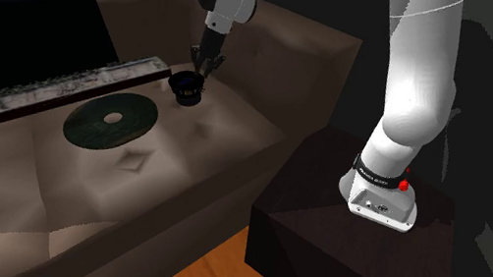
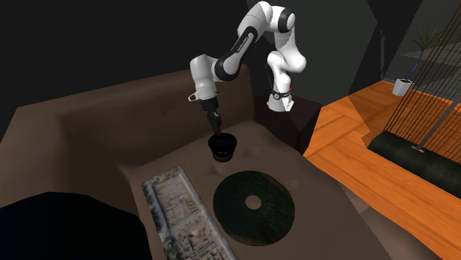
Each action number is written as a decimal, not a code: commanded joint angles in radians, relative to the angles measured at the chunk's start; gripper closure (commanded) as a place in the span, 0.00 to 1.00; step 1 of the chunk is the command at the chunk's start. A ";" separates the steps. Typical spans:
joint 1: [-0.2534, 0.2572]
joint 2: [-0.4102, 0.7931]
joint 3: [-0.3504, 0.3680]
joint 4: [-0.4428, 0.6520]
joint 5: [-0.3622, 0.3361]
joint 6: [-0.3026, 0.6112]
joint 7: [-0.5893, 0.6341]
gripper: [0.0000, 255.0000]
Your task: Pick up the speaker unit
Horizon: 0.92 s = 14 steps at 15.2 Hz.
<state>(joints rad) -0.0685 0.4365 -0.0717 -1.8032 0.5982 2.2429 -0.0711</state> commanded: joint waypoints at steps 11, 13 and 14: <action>0.004 -0.053 -0.012 0.028 -0.033 -0.073 0.048 1.00; 0.005 -0.065 -0.014 0.037 -0.041 -0.092 0.060 1.00; 0.005 -0.071 -0.016 0.042 -0.045 -0.101 0.066 1.00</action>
<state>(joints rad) -0.0633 0.3730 -0.0856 -1.7683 0.5580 2.1536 -0.0121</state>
